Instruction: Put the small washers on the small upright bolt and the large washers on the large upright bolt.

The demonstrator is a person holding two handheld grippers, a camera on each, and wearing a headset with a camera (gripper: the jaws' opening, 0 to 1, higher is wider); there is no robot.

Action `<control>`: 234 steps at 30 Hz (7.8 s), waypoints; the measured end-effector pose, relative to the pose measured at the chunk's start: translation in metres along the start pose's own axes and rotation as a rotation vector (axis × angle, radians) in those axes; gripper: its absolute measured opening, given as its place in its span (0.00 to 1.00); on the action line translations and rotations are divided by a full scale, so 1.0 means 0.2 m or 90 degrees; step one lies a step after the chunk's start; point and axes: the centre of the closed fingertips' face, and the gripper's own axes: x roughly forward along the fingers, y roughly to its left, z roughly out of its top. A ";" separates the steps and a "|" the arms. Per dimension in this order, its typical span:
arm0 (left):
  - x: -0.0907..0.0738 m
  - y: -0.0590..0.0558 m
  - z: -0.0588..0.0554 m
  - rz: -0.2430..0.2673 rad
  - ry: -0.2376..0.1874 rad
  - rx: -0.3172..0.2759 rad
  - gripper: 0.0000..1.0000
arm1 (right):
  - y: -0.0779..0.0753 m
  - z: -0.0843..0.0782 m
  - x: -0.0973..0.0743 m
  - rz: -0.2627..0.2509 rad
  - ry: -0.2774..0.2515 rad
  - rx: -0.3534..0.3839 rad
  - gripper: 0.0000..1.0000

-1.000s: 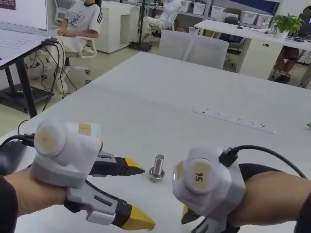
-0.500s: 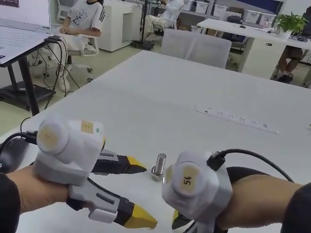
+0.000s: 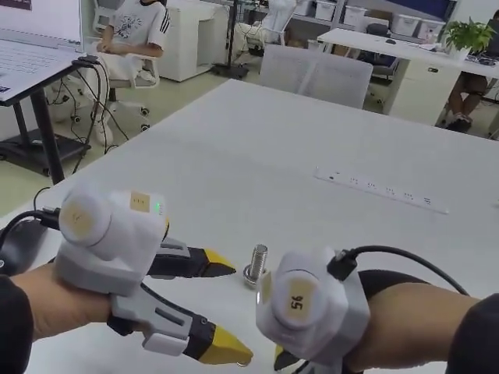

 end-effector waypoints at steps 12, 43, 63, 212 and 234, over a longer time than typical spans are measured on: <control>0.00 0.00 0.00 0.000 -0.001 0.000 0.65 | -0.01 -0.01 0.00 -0.007 0.010 -0.007 0.15; 0.01 0.00 -0.01 -0.007 0.008 -0.001 0.65 | -0.07 -0.10 -0.06 -0.024 0.000 0.038 0.13; 0.02 -0.02 -0.02 -0.013 0.015 -0.001 0.65 | -0.12 -0.34 -0.19 -0.064 -0.003 0.132 0.13; 0.03 -0.02 -0.09 -0.009 0.034 -0.026 0.65 | -0.51 -0.54 -0.21 -0.093 0.013 0.173 0.18; 0.03 -0.02 -0.08 -0.013 0.035 -0.023 0.65 | -0.41 -0.61 -0.23 -0.092 0.012 0.201 0.20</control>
